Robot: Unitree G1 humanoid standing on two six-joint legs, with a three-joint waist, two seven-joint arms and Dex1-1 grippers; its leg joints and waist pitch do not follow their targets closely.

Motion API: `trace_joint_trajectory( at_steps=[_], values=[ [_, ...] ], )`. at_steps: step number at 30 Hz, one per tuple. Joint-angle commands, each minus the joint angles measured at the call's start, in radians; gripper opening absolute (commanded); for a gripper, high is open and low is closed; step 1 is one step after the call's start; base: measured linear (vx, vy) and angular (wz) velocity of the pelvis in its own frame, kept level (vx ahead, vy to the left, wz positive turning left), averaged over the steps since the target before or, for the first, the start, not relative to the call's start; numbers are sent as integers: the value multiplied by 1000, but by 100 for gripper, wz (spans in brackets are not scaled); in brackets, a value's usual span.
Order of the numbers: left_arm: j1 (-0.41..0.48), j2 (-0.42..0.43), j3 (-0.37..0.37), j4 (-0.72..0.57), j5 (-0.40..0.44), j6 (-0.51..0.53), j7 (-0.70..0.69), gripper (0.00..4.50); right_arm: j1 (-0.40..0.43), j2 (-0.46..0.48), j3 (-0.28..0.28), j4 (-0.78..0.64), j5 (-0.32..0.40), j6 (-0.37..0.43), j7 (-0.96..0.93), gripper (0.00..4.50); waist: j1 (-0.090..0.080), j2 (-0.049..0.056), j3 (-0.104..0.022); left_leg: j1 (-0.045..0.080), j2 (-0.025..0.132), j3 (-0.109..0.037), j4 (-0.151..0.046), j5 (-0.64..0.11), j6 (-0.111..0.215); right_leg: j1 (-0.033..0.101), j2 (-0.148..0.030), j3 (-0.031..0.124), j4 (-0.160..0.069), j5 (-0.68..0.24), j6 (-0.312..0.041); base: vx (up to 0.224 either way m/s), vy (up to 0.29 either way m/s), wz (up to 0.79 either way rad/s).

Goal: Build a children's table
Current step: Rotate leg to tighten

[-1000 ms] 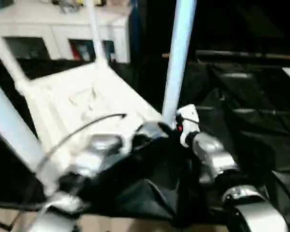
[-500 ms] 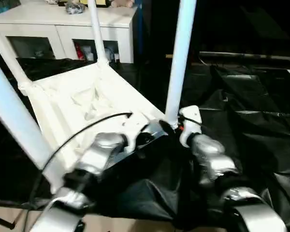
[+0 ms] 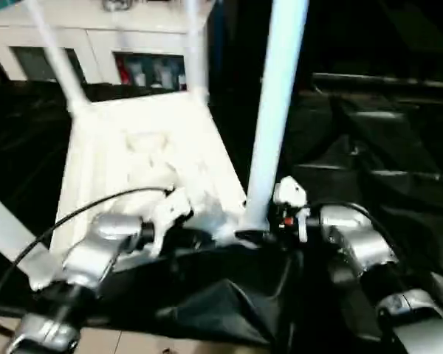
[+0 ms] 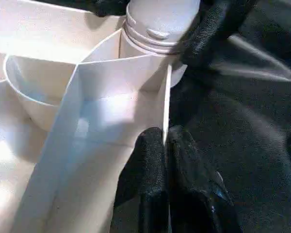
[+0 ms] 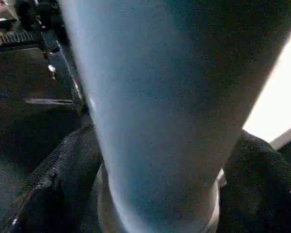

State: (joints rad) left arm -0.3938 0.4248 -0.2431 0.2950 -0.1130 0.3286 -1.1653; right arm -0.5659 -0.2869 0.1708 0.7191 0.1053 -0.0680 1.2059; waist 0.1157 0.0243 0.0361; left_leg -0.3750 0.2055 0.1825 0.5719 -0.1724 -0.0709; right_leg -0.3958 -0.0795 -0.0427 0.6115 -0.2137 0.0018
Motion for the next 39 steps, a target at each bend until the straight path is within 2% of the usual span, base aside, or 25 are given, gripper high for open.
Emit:
trace_joint_trajectory(
  at_steps=[1,2,4,11,16,17,19,20,22,23,25,26,28,30,32,33,34,35,36,37,39],
  values=[
    [28,-9,-24,5,-25,23,-20,0,5,-6,3,-15,17,18,20,385,-1,-9,-54,13,26,-2,-57,-162,75,44,-50,28,-55,-12,-266,0,0,0],
    [30,-7,-23,3,-24,22,-18,0,4,-3,3,-16,19,25,28,370,-1,-10,-54,13,25,-1,-58,-166,71,44,-50,28,-56,-26,-261,0,0,0],
    [31,-4,-23,5,-20,19,-17,0,5,0,5,-17,18,29,34,370,-1,-12,-54,13,24,-1,-57,-167,69,45,-51,29,-57,-38,-255,0,0,0],
    [32,-3,-19,-3,-20,26,-10,0,5,2,14,-8,17,32,50,301,0,-13,-57,13,22,-1,-53,-129,75,45,-49,29,-51,-3,-254,0,0,0],
    [21,-26,-3,19,-11,23,44,0,9,32,-14,4,23,28,-19,268,0,-14,-57,12,22,0,-52,-127,76,46,-50,29,-51,-4,-255,0,0,0],
    [6,-49,5,48,5,18,96,0,3,56,-31,37,9,24,-109,266,-1,-14,-55,12,22,-1,-54,-139,70,44,-50,30,-54,-28,-251,0,0,0],
    [-4,-66,9,67,16,12,131,0,0,73,-42,56,4,30,-164,265,-4,-14,-51,14,21,-2,-58,-171,56,43,-53,31,-62,-83,-243,0,0,0],
    [-28,-98,11,105,42,8,199,0,-2,106,-55,85,-13,31,-275,263,-9,-16,-45,18,21,-2,-65,-216,29,38,-54,34,-72,-182,-223,0,0,0],
    [-53,-132,14,138,60,7,261,0,2,138,-62,97,-21,36,-351,263,-10,-17,-42,24,21,-5,-71,-262,3,37,-58,36,-83,-284,-191,0,0,0],
    [-53,-132,14,138,60,7,261,0,2,138,-62,97,-21,36,-351,263,-10,-16,-42,26,21,-5,-71,-273,-2,35,-59,36,-85,-307,-183,0,0,0],
    [-89,-178,25,190,78,9,351,0,3,178,-63,116,-51,42,-476,263,-11,-17,-41,27,21,-6,-73,-287,-6,33,-60,38,-92,-352,-162,0,0,0],
    [-124,-226,40,244,88,11,437,0,-5,221,-77,144,-65,49,-599,263,-17,-14,-33,32,17,-7,-78,-327,-24,25,-58,37,-102,-429,-140,0,0,0],
    [-154,-268,45,293,102,-4,511,0,-24,259,-96,186,-76,61,-728,263,-17,-15,-36,39,15,-13,-79,-355,-34,26,-63,34,-109,-492,-117,0,0,0],
    [-173,-294,45,327,118,-22,551,0,-40,283,-107,215,-83,62,-800,263,-16,-17,-37,39,15,-14,-81,-354,-26,24,-62,35,-112,-492,-106,0,0,0],
    [-188,-315,38,351,135,-48,580,0,-48,302,-105,219,-86,45,-810,263,-15,-18,-39,33,13,-15,-83,-342,-14,26,-62,34,-112,-470,-99,0,0,0],
    [-193,-324,36,357,140,-59,590,0,-50,308,-101,219,-89,35,-807,263,-13,-20,-40,35,12,-13,-83,-337,-2,25,-62,35,-112,-450,-97,0,0,0],
    [-193,-324,36,357,140,-59,590,0,-50,308,-101,219,-89,35,-807,263,-12,-17,-42,32,13,-14,-83,-329,6,26,-63,36,-110,-426,-105,0,0,0],
    [-193,-331,31,357,139,-65,580,0,-51,314,-112,210,-71,25,-789,297,-12,-18,-42,26,14,-15,-85,-323,12,30,-64,35,-107,-410,-109,0,0,0],
    [-193,-332,30,357,138,-67,575,0,-51,317,-119,206,-61,23,-781,297,-12,-17,-42,26,14,-15,-85,-321,13,30,-64,35,-107,-406,-110,0,0,0],
    [-189,-328,27,349,135,-69,558,0,-51,316,-126,200,-46,20,-753,332,-10,-17,-42,25,14,-14,-84,-320,18,30,-65,35,-106,-400,-113,0,0,0],
    [-186,-316,30,345,130,-78,537,0,-51,307,-125,190,-39,3,-704,332,-10,-19,-42,22,14,-15,-84,-321,24,32,-66,34,-106,-405,-112,0,0,0]
  ],
)
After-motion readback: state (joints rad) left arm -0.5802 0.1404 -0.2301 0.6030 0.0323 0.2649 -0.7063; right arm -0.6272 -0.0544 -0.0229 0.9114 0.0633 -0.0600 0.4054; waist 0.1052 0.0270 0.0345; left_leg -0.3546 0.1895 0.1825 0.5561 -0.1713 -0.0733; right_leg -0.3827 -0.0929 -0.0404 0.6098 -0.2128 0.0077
